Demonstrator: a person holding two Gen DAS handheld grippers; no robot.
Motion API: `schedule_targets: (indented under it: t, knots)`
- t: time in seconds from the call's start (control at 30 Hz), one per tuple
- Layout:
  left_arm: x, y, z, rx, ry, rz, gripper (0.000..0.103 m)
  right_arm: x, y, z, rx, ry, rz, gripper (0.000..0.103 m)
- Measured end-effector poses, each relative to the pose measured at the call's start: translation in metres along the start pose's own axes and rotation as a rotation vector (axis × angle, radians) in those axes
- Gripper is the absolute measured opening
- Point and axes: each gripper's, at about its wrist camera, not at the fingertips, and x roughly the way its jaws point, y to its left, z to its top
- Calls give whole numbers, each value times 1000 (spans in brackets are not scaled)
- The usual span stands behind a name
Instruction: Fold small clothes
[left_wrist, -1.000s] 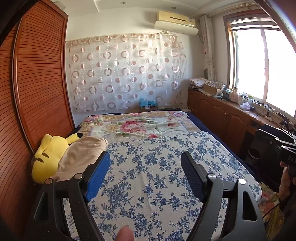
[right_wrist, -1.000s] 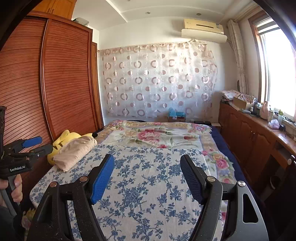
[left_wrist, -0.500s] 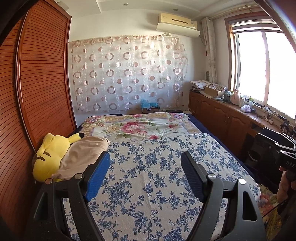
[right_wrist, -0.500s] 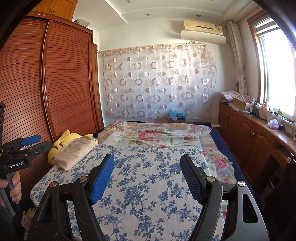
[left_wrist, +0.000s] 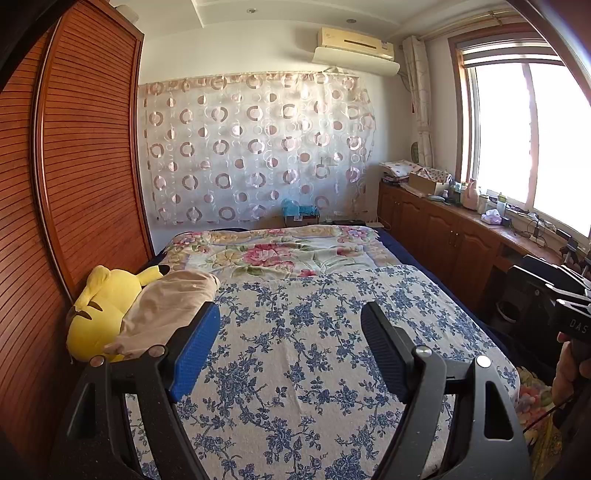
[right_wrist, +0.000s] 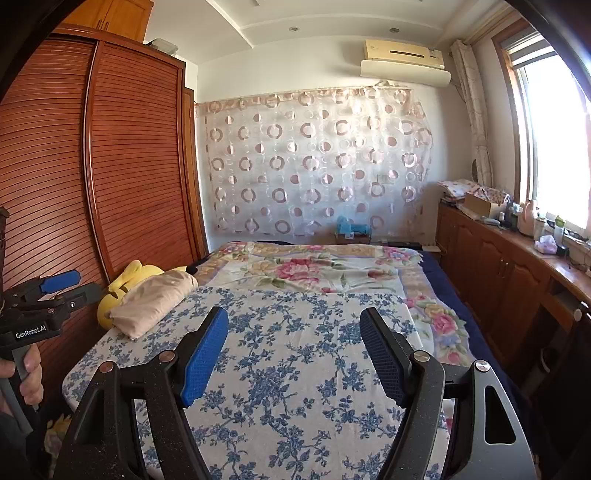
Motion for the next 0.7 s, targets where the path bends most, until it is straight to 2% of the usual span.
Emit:
schedule_targets:
  t: [0.7]
  knots:
    - [-3,0,-1,0,-6,-4,79,-2,-5,-2,-14,-12,0,76]
